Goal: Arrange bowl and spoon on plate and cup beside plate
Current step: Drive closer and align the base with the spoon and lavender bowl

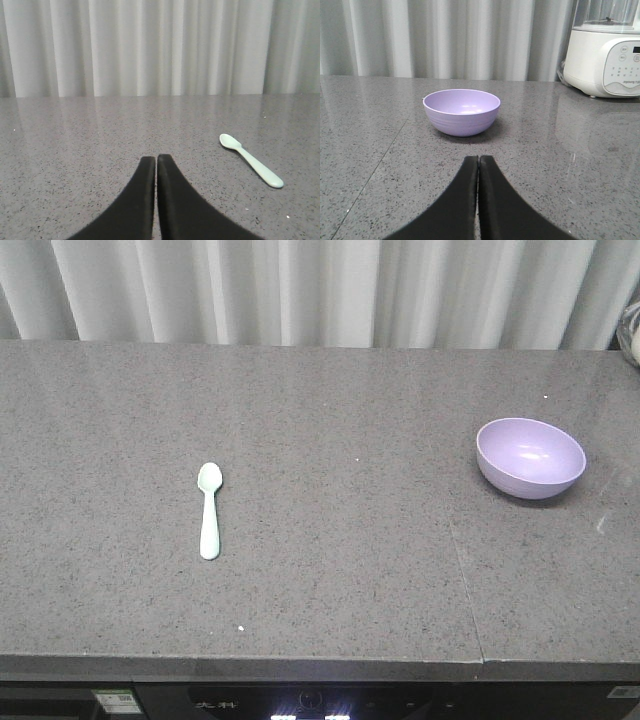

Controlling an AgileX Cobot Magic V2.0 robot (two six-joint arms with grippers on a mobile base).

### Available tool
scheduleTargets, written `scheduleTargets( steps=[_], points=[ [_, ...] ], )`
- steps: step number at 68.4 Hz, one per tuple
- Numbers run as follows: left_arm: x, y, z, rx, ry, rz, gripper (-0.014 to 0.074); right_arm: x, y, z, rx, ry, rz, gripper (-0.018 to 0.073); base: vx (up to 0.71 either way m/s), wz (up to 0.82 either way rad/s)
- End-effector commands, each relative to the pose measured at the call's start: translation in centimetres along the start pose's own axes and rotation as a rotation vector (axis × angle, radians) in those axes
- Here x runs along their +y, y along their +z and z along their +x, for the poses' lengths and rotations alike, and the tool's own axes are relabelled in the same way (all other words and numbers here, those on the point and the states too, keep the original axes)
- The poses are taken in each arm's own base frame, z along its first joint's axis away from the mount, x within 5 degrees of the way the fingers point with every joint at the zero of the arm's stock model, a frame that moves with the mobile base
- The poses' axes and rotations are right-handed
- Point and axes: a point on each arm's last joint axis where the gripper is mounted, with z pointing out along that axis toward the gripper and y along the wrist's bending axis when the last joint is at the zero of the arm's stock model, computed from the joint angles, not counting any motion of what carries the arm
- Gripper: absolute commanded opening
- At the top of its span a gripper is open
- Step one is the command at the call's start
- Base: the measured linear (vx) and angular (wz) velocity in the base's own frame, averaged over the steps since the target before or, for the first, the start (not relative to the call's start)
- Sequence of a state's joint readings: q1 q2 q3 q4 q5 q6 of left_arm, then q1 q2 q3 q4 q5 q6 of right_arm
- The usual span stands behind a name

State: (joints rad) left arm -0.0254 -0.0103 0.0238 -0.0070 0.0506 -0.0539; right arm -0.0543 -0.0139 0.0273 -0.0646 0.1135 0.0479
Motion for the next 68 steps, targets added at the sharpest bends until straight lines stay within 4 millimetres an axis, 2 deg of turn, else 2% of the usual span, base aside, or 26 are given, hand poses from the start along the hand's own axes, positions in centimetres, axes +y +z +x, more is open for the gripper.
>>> scheduleTargets(
  steps=[1, 68],
  points=[
    [-0.07, -0.24, -1.42, -0.111, -0.009, 0.006, -0.0006, 0.04, 0.00, -0.31, -0.065, -0.016, -0.004, -0.0006, 0.05, 0.01],
    [-0.07, -0.24, -1.42, -0.111, -0.009, 0.006, -0.0006, 0.04, 0.00, -0.31, -0.066, -0.016, -0.004, -0.0006, 0.03, 0.00]
  ],
)
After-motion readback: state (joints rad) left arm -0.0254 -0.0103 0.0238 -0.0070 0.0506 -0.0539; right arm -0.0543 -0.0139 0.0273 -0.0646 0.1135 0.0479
